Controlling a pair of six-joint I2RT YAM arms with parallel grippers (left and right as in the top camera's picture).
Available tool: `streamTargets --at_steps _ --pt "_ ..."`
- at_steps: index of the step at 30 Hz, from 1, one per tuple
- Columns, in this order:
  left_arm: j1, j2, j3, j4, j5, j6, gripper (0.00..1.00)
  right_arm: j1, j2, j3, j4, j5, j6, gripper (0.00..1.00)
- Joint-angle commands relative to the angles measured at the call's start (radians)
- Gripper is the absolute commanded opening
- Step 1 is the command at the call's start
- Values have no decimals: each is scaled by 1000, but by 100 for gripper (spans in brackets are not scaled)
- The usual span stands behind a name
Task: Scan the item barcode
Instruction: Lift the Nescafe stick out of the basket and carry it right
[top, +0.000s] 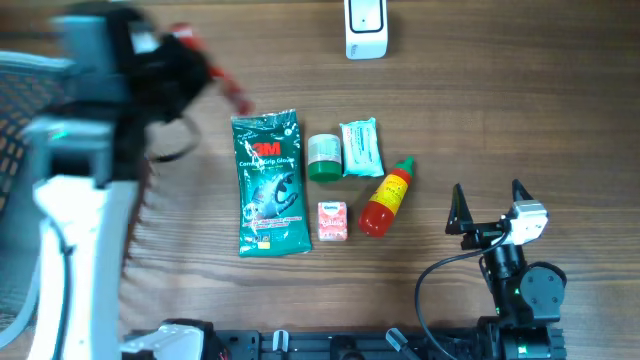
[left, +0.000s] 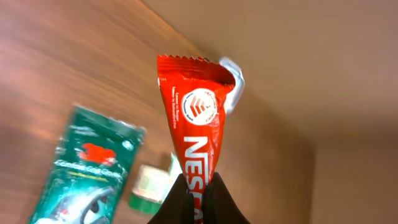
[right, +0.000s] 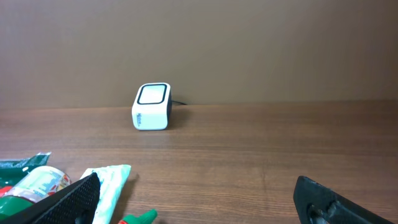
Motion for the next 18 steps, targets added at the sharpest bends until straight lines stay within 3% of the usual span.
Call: streamTargets --at_steps 1,11,18 --pt "-213 127 2 82 -29 179 4 -1 -2 -1 2 10 -10 100" --pt "-531 542 2 384 -27 246 4 -1 -2 -1 3 10 -10 100" --pt "-678 692 2 494 -27 283 4 -1 -2 -1 2 10 -11 100"
